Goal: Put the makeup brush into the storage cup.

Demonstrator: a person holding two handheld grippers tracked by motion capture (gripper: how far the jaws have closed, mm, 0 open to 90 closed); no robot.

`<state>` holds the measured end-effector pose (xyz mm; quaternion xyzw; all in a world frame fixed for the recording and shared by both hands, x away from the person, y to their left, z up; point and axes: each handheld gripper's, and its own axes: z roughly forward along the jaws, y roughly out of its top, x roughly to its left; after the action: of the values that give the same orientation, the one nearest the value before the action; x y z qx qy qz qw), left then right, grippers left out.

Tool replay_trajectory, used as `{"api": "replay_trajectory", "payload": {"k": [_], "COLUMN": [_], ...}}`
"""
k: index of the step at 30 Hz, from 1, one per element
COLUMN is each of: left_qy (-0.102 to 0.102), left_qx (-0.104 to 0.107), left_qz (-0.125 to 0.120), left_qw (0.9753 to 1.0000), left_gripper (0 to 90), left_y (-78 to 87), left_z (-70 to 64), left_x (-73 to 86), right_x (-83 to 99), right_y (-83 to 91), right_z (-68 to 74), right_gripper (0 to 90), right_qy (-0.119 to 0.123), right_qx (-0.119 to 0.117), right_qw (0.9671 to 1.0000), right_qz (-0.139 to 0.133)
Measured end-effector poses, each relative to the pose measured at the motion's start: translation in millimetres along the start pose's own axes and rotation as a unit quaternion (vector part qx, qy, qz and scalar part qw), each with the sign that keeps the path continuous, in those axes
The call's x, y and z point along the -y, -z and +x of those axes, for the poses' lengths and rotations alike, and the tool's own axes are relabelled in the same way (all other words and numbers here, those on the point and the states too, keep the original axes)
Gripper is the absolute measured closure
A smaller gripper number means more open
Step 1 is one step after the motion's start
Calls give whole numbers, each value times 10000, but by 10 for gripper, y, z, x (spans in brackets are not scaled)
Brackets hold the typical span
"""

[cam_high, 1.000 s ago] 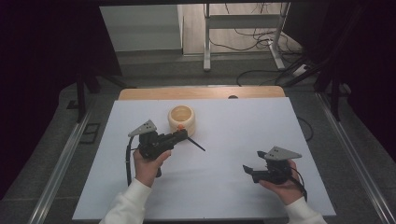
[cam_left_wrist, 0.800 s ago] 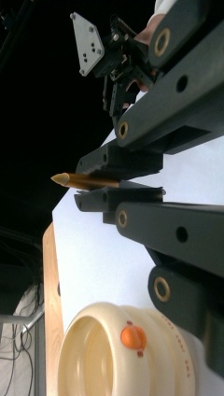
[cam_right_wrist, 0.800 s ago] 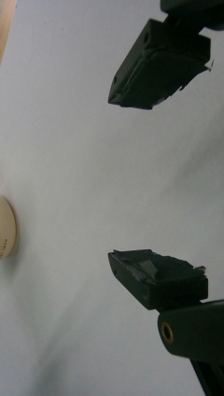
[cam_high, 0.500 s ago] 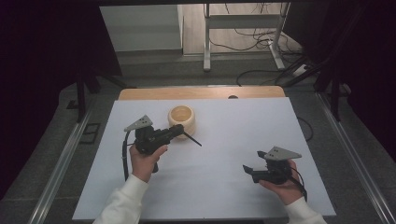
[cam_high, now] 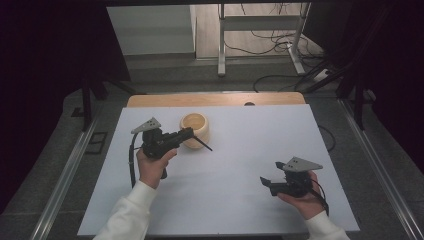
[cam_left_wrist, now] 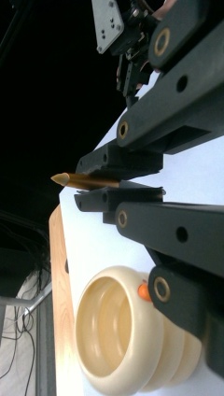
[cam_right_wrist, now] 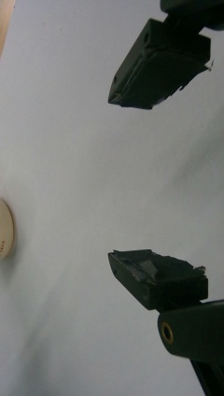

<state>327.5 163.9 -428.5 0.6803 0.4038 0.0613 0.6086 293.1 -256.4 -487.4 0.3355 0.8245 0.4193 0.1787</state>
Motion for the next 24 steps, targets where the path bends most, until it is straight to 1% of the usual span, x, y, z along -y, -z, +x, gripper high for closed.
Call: {"api": "replay_trajectory", "payload": {"k": [2, 13, 20, 24], "left_qy": [44, -93, -112, -96], "left_qx": [14, -224, -364, -408], "left_qz": [-19, 40, 84, 70], "left_qw": [10000, 9997, 9992, 9991], "left_gripper": [839, 839, 839, 839], "left_y": [-3, -43, -63, -66], "left_z": [23, 106, 174, 201], "left_x": [-27, -232, -317, -358], "right_x": [0, -1, -2, -1], "right_y": [-2, -2, 1, 1], "right_z": [2, 0, -2, -4], "right_gripper": [196, 196, 196, 196], "right_qy": [2, -4, -7, -10], "right_qx": [-3, -10, -13, -9], "right_qw": [10000, 10000, 10000, 10000], "right_qz": [6, -2, -17, -15]}}
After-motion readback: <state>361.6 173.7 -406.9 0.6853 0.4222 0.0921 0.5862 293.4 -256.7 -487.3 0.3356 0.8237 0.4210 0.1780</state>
